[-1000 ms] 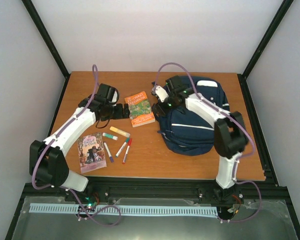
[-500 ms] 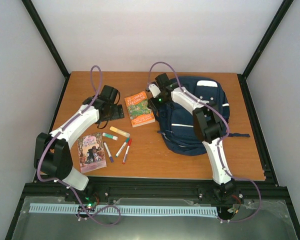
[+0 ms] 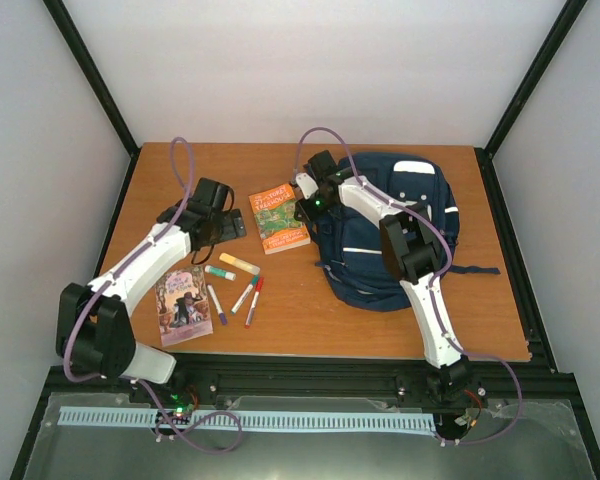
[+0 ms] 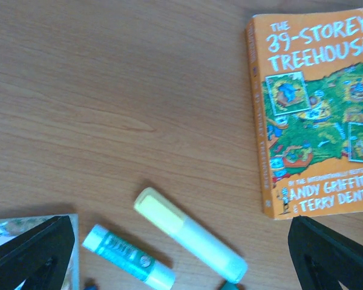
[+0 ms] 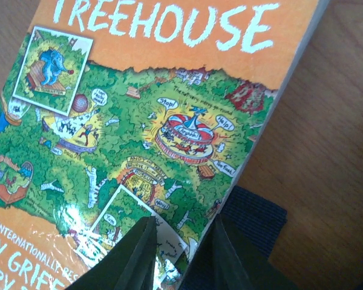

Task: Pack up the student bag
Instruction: Pick up the book from the center of the board.

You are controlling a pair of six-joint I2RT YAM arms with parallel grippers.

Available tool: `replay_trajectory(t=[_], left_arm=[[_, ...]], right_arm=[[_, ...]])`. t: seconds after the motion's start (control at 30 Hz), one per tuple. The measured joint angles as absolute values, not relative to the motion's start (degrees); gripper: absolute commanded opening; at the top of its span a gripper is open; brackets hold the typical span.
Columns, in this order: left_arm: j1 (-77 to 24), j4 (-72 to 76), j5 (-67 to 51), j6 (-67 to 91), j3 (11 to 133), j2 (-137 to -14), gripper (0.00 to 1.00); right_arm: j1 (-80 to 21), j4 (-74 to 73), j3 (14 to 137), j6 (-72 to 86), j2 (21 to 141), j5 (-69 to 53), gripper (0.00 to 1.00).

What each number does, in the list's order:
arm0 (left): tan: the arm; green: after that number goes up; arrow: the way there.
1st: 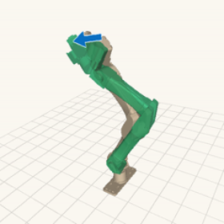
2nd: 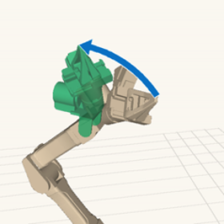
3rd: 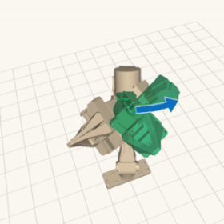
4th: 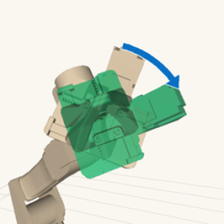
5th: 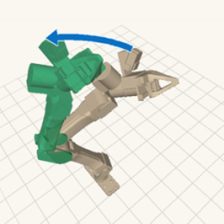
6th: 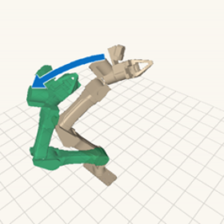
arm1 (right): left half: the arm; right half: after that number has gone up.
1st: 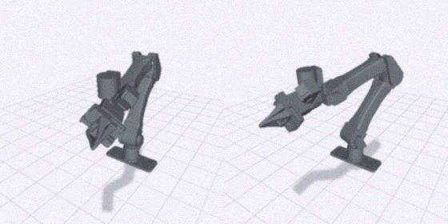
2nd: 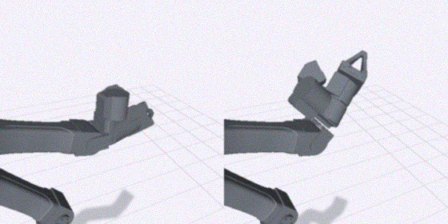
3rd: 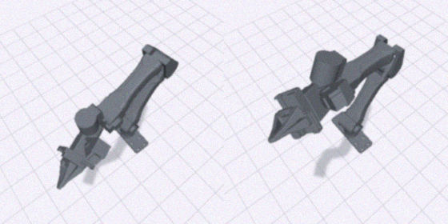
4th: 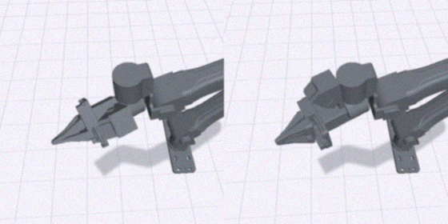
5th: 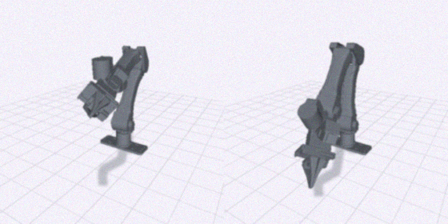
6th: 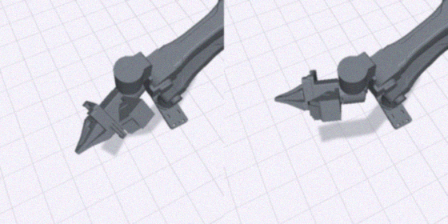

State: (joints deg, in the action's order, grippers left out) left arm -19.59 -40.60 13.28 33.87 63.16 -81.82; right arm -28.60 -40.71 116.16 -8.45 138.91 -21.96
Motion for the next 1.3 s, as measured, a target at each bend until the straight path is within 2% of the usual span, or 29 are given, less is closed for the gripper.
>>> replay_trajectory(t=[0.17, 0.47, 0.7, 1.03, 1.3], left_arm=[[-18.2, -35.4, 7.5, 35.4, 62.6, -84.6, 0.92], [-16.2, -28.9, -6.5, 38.6, 62.2, -92.5, 0.92], [-15.6, -25.5, -9.5, 39.3, 62.2, -93.5, 0.91], [-14.5, -25.3, -9.4, 40.5, 60.9, -94.5, 0.9], [-14.5, -24.9, -10.8, 42.4, 55.6, -92.5, 0.8]], right_arm=[[-28.4, -39.0, 114.4, -7.8, 138.6, -23.4, 0.2], [-28.5, -34.2, 109.4, -7.7, 136.5, -23.6, 0.18], [-31.9, -31.7, 100.9, -7.6, 131.5, -24.6, 0.18], [-33.1, -38.3, 97.8, -6.3, 128.5, -28.1, 0.37], [-31.3, -44.2, 100.6, -6.4, 127.9, -29.5, 0.4]])
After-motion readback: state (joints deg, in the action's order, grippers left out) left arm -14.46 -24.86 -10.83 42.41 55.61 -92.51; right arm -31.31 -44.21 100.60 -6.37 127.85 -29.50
